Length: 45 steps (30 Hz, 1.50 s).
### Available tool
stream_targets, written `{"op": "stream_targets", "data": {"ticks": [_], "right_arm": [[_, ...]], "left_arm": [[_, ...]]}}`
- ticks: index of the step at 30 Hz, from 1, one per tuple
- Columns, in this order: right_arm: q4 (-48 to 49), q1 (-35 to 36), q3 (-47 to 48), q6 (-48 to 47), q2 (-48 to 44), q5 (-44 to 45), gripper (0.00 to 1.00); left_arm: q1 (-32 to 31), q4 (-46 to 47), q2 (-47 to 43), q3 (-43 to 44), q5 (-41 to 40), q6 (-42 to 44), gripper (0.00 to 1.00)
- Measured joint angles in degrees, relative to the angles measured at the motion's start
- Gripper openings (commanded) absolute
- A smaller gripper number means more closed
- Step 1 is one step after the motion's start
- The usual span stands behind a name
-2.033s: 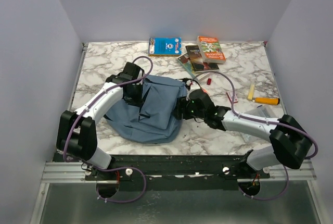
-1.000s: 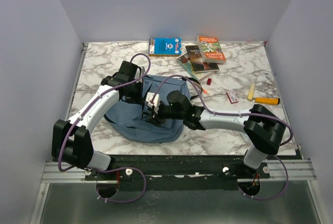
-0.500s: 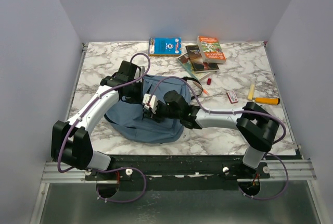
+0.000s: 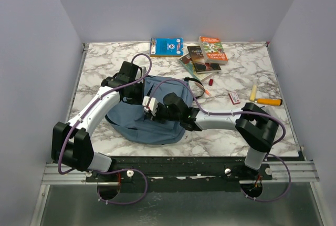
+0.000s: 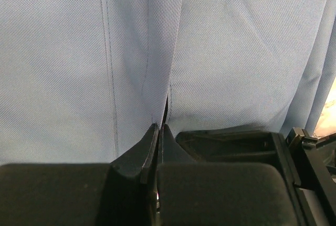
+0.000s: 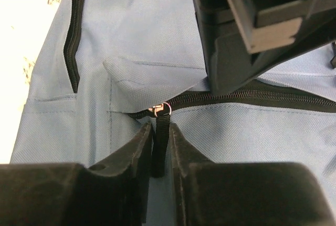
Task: Pack the student bag
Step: Unzip the student bag at the center of the board.
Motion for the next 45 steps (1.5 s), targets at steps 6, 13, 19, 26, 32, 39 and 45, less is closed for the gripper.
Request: {"op": "stream_targets", "data": {"ticks": [6, 13, 19, 26, 32, 39, 45], "right_arm": [[-0.48, 0.02, 0.63, 2.08, 0.13, 1.33, 0.01], [-6.23, 0.72, 3.91, 9.42, -0.55, 5.42, 0.00], [-18.16, 0.72, 12.09, 14.23, -0.55, 5.64, 0.01], [-22.71, 0.68, 13.25, 15.02, -0.55, 6.19, 0.03], [-26.36, 0.68, 15.45, 13.53, -0.52, 5.55, 0.12], [-28.09, 0.66, 16.31, 12.15, -0.42, 5.55, 0.17], [-27.54, 0.61, 15.04, 11.93, -0.09, 5.35, 0.20]], "left_arm": [[0.00, 0.55, -0.46, -0.55, -0.04, -0.04, 0.00], [0.00, 1.95, -2.75, -2.38, -0.26, -0.11, 0.00], [0.00, 2.60, -3.45, -2.56, -1.05, -0.11, 0.00], [-0.07, 2.51, -3.85, -2.60, -1.46, -0.07, 0.00], [-0.11, 2.49, -4.13, -2.60, -1.46, -0.07, 0.00], [-0.11, 2.12, -4.81, -2.60, -1.62, -0.04, 0.00], [-0.11, 1.90, -4.81, -2.60, -1.64, -0.04, 0.00]]}}
